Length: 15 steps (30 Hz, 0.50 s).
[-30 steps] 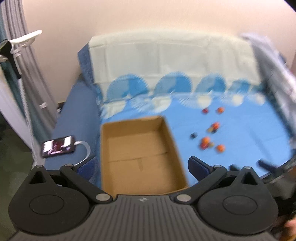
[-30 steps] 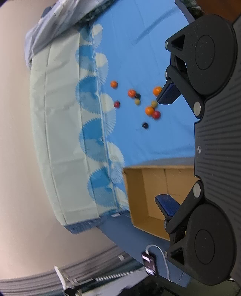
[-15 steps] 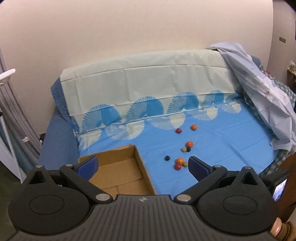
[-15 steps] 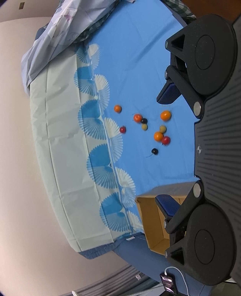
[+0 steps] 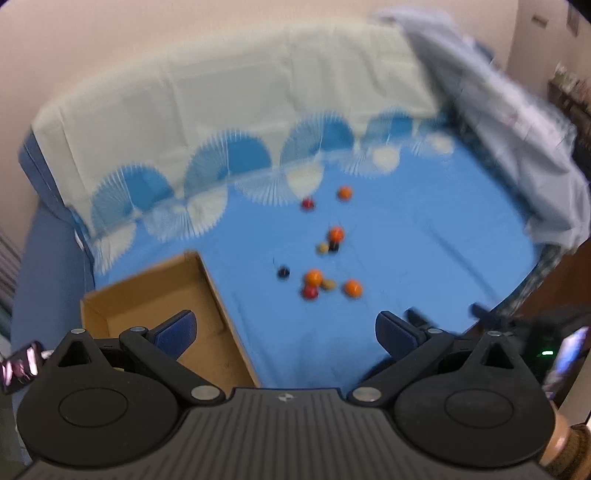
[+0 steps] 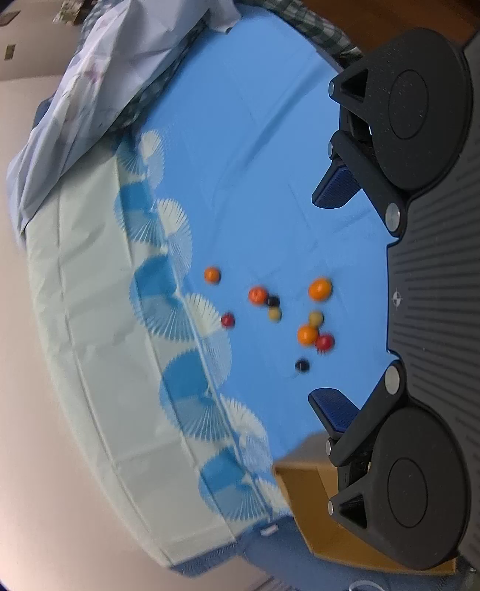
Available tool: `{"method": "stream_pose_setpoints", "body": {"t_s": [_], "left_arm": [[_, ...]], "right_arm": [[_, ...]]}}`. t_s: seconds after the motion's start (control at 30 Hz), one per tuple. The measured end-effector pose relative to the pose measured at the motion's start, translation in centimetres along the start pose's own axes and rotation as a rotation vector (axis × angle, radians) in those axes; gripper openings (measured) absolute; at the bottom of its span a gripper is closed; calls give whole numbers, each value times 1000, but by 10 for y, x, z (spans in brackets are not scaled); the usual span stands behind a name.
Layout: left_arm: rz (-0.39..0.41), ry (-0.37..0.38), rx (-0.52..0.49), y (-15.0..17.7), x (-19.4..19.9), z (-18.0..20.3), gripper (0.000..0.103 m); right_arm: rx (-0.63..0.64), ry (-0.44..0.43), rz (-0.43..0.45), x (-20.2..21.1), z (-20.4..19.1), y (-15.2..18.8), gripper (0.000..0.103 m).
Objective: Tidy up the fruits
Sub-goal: 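Grasp the red cherry tomato with the left tool while the right tool grasps the orange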
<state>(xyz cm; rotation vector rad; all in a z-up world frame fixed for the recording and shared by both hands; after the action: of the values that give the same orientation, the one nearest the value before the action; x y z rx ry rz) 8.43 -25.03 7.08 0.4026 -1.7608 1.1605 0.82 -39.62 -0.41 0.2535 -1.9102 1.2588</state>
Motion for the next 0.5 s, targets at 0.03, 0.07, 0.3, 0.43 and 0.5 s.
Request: {"method": "stream_pose_setpoints", "body": {"t_s": [0.03,0.07,0.3,0.43,0.5], "left_arm": [[-4,6,-8,-2,-16,1,103],[-13,6,-14,-6,-37,1,103],[-64,-30,11,-41,-172,4,103],[-173,-31,39,-47,-271,2,103],[-244,4,99,-41,-315,-2,103]], "right_arm": [[0,12,-2,-9,6,1,102],[5,20,-4,-18,11,2,102],[54,59,-31,-97,41,-1,102],[99,-13,-123,-162,40,11,102],[132,-40,-171,-192,34,19,102]]}}
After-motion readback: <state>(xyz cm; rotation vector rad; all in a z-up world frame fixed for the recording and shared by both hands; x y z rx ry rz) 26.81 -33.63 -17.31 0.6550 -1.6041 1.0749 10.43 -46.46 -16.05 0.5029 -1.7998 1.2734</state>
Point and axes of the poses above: each gripper's, at about its wrist camera, not at the fingertips, and x roughly against the way its jaws point, z to its right, y to its underside, the point moved 3 cm from there along -x, roughly the way its jaws point, and after that the axes turned 1 degree about -z, right-handed, at the moved point
